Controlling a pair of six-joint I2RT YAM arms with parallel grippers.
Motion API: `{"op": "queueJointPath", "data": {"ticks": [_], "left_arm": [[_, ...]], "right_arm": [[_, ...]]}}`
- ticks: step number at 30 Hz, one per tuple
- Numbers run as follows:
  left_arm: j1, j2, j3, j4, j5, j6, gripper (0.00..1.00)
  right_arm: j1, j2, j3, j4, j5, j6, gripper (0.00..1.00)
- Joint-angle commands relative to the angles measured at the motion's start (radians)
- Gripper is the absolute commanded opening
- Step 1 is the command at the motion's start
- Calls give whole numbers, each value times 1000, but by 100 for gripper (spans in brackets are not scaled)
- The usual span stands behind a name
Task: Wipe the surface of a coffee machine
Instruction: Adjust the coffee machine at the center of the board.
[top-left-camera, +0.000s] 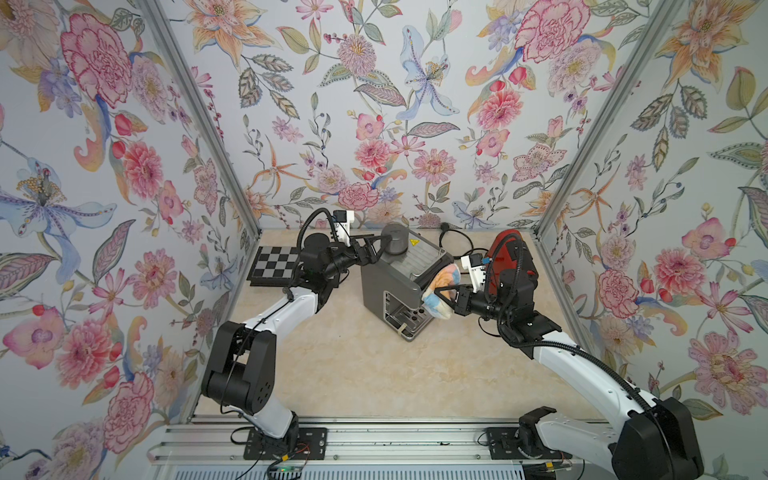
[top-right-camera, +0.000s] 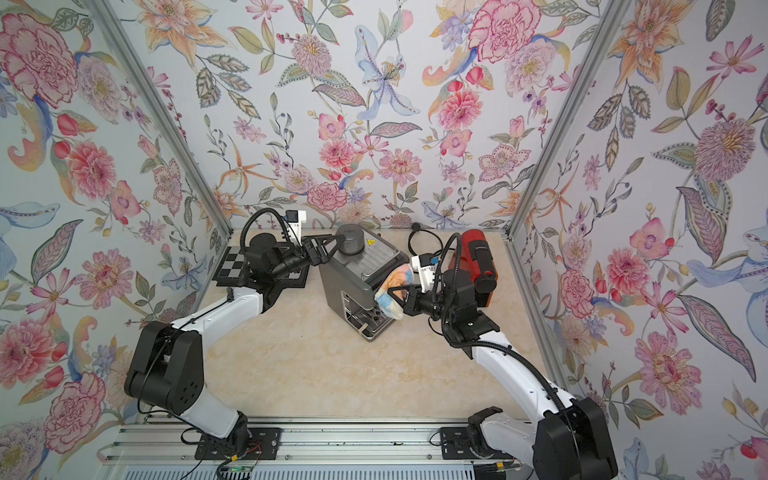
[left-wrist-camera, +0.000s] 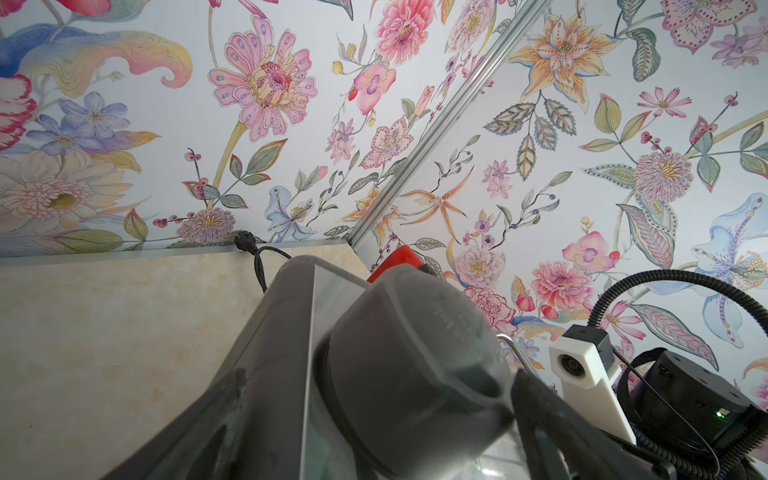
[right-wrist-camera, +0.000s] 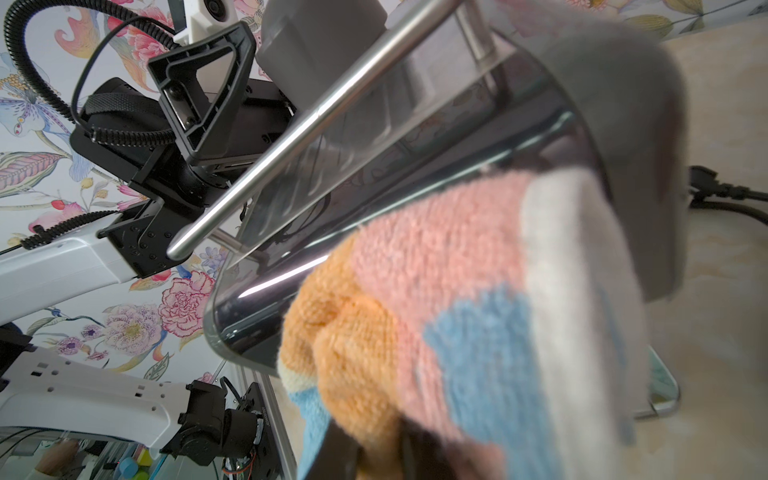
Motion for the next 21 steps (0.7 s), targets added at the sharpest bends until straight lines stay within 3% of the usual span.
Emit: {"op": "queueJointPath", "data": {"ticks": [1,12,21], "left_arm": [[-167,-72,-6,-156,247,12,99],[-143,-41,304,-700,38,333,99],[-156,69,562,-1008,-154,509,99]], "right_arm": [[6,53,10,54,33,-51,0],[-25,-61,-92,-16,-1,-47,0],[-77,-159,-162,-42,5,-33,0]]}}
